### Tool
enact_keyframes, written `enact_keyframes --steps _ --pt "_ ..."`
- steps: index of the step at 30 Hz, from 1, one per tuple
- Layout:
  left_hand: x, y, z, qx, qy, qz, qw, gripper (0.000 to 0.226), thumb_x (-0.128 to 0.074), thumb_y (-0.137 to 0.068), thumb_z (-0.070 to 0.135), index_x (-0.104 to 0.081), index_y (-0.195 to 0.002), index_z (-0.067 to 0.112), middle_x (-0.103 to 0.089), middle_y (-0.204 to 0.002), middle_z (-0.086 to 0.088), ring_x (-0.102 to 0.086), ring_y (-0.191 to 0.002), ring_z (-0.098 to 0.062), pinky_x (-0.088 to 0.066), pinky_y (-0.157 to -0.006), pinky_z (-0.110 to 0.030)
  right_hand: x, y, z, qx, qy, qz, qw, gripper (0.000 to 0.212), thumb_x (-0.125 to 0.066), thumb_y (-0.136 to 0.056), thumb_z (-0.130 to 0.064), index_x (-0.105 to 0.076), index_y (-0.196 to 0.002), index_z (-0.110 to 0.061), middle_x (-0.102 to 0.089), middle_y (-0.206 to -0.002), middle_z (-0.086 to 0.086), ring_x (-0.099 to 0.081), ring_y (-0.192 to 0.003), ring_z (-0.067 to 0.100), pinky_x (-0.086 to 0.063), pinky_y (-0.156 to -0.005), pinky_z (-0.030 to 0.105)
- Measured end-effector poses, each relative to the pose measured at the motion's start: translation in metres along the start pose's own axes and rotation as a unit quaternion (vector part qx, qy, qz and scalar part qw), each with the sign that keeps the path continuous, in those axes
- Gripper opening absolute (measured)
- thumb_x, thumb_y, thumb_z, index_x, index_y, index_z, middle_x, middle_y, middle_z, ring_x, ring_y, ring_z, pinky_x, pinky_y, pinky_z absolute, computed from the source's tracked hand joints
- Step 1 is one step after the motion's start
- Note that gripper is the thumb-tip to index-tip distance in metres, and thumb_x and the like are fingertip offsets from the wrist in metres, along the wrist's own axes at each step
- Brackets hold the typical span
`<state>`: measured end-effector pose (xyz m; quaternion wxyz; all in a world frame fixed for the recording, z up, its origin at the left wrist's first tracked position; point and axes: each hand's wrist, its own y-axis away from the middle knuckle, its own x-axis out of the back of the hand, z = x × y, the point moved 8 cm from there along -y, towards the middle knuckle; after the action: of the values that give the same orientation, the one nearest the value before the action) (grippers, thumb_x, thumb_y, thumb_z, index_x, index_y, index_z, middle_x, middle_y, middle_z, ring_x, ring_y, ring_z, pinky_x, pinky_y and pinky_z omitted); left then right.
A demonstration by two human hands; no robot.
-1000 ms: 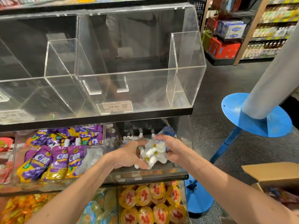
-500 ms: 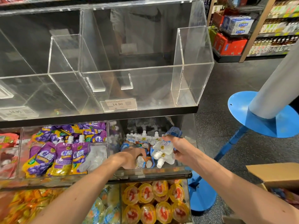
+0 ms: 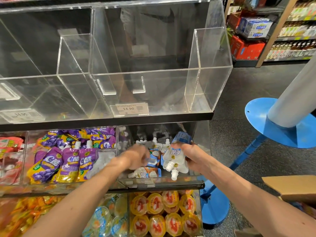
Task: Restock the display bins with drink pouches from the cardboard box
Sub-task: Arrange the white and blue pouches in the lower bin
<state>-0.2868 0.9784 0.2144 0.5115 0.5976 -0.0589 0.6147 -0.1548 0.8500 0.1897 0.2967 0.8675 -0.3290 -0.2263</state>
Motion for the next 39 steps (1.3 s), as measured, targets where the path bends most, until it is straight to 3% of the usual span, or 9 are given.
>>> enact_keyframes --steps 3,6,11,15,20,24,28,34,39 --pt "0.034 0.015 0.021 -0.038 0.306 0.029 0.951 0.029 -0.057 -0.098 0.040 -0.061 -0.122 0.026 -0.068 -0.114 0.006 -0.067 -0.097 -0.008 -0.056 -0.086 -0.029 -0.012 0.000 -0.004 0.011 0.007 -0.029 0.999 0.048 -0.072 -0.089 -0.022 -0.055 -0.129 -0.003 -0.074 -0.107 0.017 -0.073 -0.093 0.030 -0.060 -0.071 0.038" --pt "0.030 0.021 0.044 -0.067 0.324 -0.011 0.944 0.040 -0.063 -0.091 0.051 -0.060 -0.125 0.029 -0.067 -0.115 0.011 -0.067 -0.101 -0.009 -0.059 -0.089 -0.033 -0.032 0.001 -0.006 0.015 -0.015 -0.055 0.998 0.053 -0.065 -0.092 -0.044 -0.056 -0.127 -0.006 -0.074 -0.106 0.015 -0.074 -0.088 0.027 -0.061 -0.074 0.037" --pt "0.022 0.013 0.026 0.009 0.399 0.053 0.916 0.037 -0.081 -0.081 0.032 -0.063 -0.112 0.025 -0.072 -0.103 0.001 -0.068 -0.091 -0.012 -0.057 -0.075 -0.024 -0.042 -0.007 -0.006 0.021 -0.055 -0.073 0.996 0.078 -0.040 -0.089 -0.070 -0.062 -0.128 -0.006 -0.071 -0.116 0.019 -0.070 -0.097 0.031 -0.057 -0.090 0.045" --pt "0.043 0.011 0.001 0.057 0.219 0.148 0.963 0.034 -0.084 -0.077 0.021 -0.057 -0.095 0.031 -0.064 -0.106 0.002 -0.059 -0.091 -0.013 -0.045 -0.071 -0.024 -0.021 -0.014 -0.002 0.012 -0.050 0.016 0.999 0.066 -0.050 -0.091 -0.063 -0.049 -0.134 -0.013 -0.073 -0.099 0.019 -0.073 -0.081 0.033 -0.060 -0.072 0.044" --pt "0.008 0.015 -0.001 0.007 -0.008 -0.031 0.999 0.038 -0.080 -0.080 0.021 -0.054 -0.107 0.029 -0.056 -0.109 0.002 -0.056 -0.095 -0.016 -0.049 -0.085 -0.033 0.011 -0.021 -0.005 0.019 0.015 0.101 0.995 0.021 -0.059 -0.099 -0.031 -0.059 -0.105 -0.011 -0.071 -0.104 0.017 -0.069 -0.092 0.035 -0.055 -0.092 0.052" --pt "-0.019 0.007 0.008 -0.021 -0.087 -0.081 0.993 0.041 -0.075 -0.086 0.018 -0.053 -0.120 0.021 -0.050 -0.118 -0.004 -0.054 -0.104 -0.023 -0.048 -0.093 -0.035 0.014 -0.029 -0.005 0.049 -0.060 0.096 0.992 0.024 -0.043 -0.100 0.003 -0.055 -0.121 -0.002 -0.060 -0.111 0.020 -0.059 -0.089 0.029 -0.056 -0.064 0.031" --pt "-0.026 0.000 0.008 -0.042 -0.121 -0.071 0.989 0.027 -0.072 -0.088 0.034 -0.059 -0.108 0.021 -0.053 -0.109 0.000 -0.054 -0.096 -0.018 -0.046 -0.087 -0.030 0.012 -0.026 -0.007 0.070 0.018 0.088 0.993 0.028 -0.052 -0.099 -0.002 -0.060 -0.125 -0.010 -0.067 -0.119 0.017 -0.065 -0.108 0.036 -0.057 -0.090 0.046" --pt "-0.036 -0.007 0.005 -0.062 -0.164 -0.058 0.983 0.023 -0.066 -0.094 0.033 -0.057 -0.106 0.016 -0.057 -0.117 -0.004 -0.052 -0.110 -0.021 -0.043 -0.098 -0.035 0.015 -0.026 -0.004 0.072 0.028 0.080 0.994 0.028 -0.051 -0.100 -0.003 -0.057 -0.127 -0.008 -0.066 -0.122 0.019 -0.066 -0.109 0.035 -0.056 -0.090 0.049" --pt "-0.038 -0.012 0.017 -0.092 -0.206 -0.027 0.974 0.011 -0.063 -0.095 0.013 -0.059 -0.103 0.006 -0.058 -0.107 -0.007 -0.054 -0.097 -0.023 -0.047 -0.093 -0.036 0.015 -0.021 -0.005 0.071 0.023 0.073 0.995 0.027 -0.049 -0.101 0.000 -0.056 -0.126 -0.007 -0.065 -0.118 0.019 -0.067 -0.093 0.030 -0.057 -0.066 0.036"
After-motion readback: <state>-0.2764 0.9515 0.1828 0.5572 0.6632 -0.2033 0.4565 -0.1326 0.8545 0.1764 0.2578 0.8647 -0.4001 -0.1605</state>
